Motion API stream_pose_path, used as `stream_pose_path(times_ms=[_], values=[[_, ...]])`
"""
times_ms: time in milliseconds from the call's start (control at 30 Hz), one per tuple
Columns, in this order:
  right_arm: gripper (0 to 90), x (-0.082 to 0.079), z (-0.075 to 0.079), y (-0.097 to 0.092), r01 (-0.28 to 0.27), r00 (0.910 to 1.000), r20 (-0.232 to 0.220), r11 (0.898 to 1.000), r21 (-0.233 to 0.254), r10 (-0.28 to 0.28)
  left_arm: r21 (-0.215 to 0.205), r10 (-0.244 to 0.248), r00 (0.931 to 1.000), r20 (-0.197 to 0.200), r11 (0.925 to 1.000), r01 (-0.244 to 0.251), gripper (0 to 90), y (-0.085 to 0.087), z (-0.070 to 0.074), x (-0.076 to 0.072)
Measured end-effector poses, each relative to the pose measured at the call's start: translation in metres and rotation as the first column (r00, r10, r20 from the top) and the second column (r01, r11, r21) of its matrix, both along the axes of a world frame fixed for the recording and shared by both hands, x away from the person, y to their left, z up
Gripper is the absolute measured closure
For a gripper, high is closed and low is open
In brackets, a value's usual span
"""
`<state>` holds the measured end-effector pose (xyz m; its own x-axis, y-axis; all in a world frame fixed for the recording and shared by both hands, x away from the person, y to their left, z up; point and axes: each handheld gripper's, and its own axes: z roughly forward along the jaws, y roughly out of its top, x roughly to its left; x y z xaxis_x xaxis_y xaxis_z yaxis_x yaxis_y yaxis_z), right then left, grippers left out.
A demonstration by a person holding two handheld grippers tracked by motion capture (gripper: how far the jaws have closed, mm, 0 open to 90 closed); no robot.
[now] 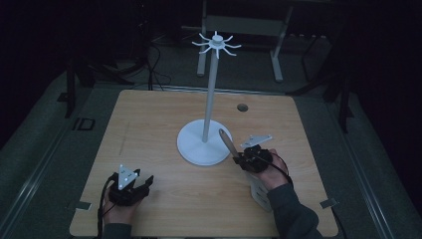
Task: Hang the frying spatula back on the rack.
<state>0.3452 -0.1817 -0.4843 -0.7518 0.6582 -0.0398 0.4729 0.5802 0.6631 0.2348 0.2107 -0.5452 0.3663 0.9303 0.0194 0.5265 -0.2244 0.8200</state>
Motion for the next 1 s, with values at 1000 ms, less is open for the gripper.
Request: stream_pose_path(times_ms=[1000], values=[[74.6,-0.003,0.039,-0.012,-0.014,0.9865,0.163,0.984,0.177,-0.015,0.003,0.007,1.0,-0.003,1.0,-0.007,44.8,0.0,-0.001,0.001]])
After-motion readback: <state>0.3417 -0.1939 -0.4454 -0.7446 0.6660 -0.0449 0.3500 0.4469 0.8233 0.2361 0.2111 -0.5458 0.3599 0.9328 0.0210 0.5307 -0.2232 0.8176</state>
